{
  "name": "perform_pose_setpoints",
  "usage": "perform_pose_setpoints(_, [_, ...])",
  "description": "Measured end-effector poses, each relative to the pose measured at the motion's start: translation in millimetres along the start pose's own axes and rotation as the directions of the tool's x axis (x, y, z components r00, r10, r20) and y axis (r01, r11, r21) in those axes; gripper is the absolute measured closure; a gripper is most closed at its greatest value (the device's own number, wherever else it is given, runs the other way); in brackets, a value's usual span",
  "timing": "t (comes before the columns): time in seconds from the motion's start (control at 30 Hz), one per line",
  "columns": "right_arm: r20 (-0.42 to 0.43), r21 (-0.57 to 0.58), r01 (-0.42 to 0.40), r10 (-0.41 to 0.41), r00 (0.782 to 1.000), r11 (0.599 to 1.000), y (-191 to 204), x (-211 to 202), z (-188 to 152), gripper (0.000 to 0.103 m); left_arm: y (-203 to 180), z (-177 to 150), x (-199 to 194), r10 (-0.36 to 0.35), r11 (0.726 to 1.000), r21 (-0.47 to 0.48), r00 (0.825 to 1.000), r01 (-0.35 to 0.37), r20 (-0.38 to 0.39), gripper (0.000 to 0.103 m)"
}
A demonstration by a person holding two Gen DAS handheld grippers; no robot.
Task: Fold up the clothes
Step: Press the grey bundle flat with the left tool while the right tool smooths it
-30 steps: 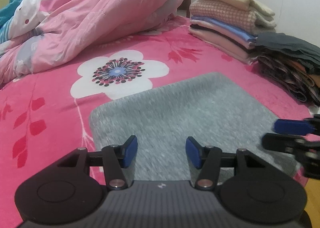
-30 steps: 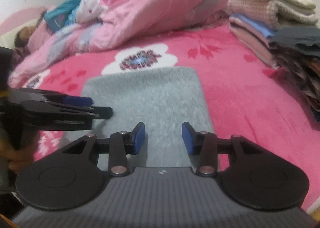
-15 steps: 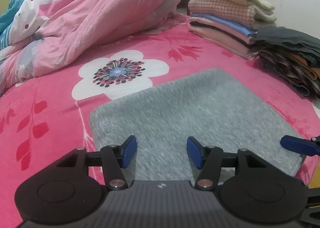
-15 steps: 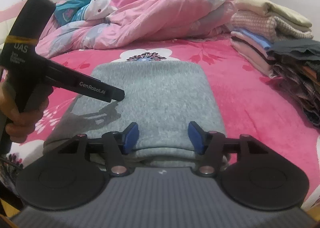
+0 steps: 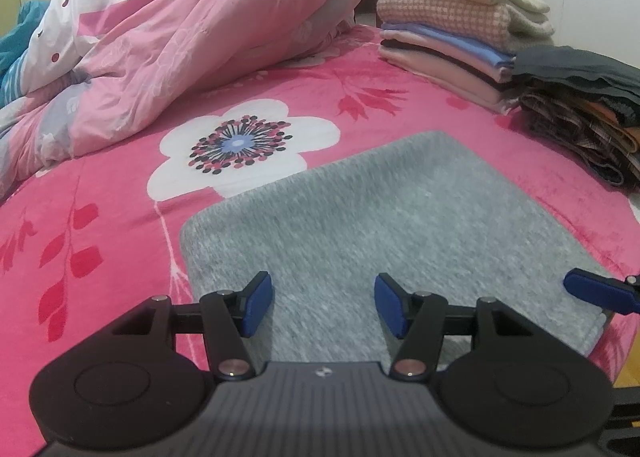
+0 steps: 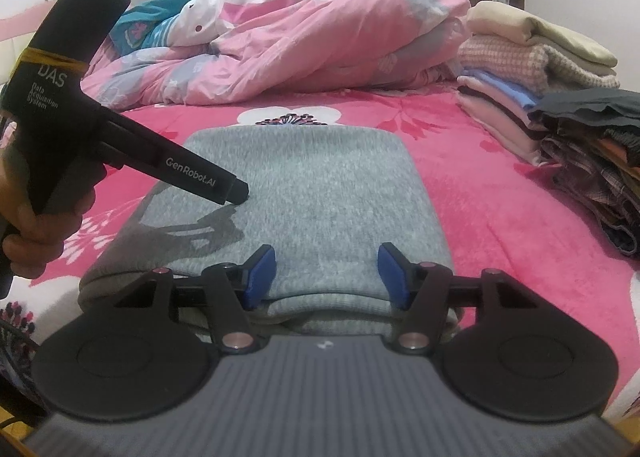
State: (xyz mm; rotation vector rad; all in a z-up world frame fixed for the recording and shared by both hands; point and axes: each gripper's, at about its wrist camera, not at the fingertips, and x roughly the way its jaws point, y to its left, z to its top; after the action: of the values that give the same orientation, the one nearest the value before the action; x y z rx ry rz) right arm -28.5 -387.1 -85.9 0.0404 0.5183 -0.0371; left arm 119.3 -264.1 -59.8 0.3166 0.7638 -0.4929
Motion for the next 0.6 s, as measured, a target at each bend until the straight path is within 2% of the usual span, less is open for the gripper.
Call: perform_pose_setpoints(0.6, [0.006, -0.008, 0.008, -0.008, 1.000, 1.000, 1.8, -0.9, -1.6, 0.046, -1.6, -1.1, 0.0, 0.006, 1.000, 0.005, 1.000, -0.006, 0.001, 0.043])
